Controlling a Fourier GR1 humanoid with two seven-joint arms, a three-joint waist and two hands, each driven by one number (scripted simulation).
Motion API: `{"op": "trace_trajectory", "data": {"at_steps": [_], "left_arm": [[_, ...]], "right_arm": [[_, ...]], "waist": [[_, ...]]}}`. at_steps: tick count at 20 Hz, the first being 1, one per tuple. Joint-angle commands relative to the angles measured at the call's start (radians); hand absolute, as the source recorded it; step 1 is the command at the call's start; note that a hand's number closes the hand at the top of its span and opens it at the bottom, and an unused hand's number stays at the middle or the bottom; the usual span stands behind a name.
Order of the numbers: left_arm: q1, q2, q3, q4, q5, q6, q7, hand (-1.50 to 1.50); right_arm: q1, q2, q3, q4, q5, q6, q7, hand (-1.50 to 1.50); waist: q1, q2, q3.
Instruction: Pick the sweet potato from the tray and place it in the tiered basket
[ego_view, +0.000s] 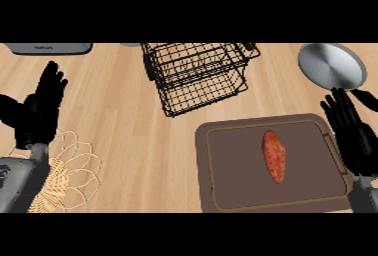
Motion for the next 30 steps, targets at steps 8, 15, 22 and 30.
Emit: {"op": "trace_trajectory", "data": {"at_steps": [8, 15, 22, 30], "left_arm": [[0.105, -0.14, -0.216, 0.006, -0.009, -0.224, -0.13, 0.0], [0.195, -0.17, -0.216, 0.065, -0.045, -0.266, -0.25, 0.0], [0.147, -0.154, -0.177, 0.05, -0.017, -0.26, -0.187, 0.0], [0.174, -0.143, -0.181, 0.056, -0.034, -0.263, -0.203, 0.0]], "right_arm": [[-0.183, 0.225, 0.208, 0.139, 0.34, -0.48, 0.283, -1.5], [-0.295, 0.248, 0.23, 0.089, 0.41, -0.528, 0.213, -1.5], [-0.352, -0.083, 0.379, 0.026, 0.644, -0.311, 0.649, -1.5], [-0.468, -0.243, 0.559, -0.112, 0.616, 0.195, 1.068, -1.5]], "waist": [[0.033, 0.004, 0.004], [0.012, -0.004, 0.007], [-0.01, -0.018, -0.001], [-0.004, -0.025, -0.002]]}}
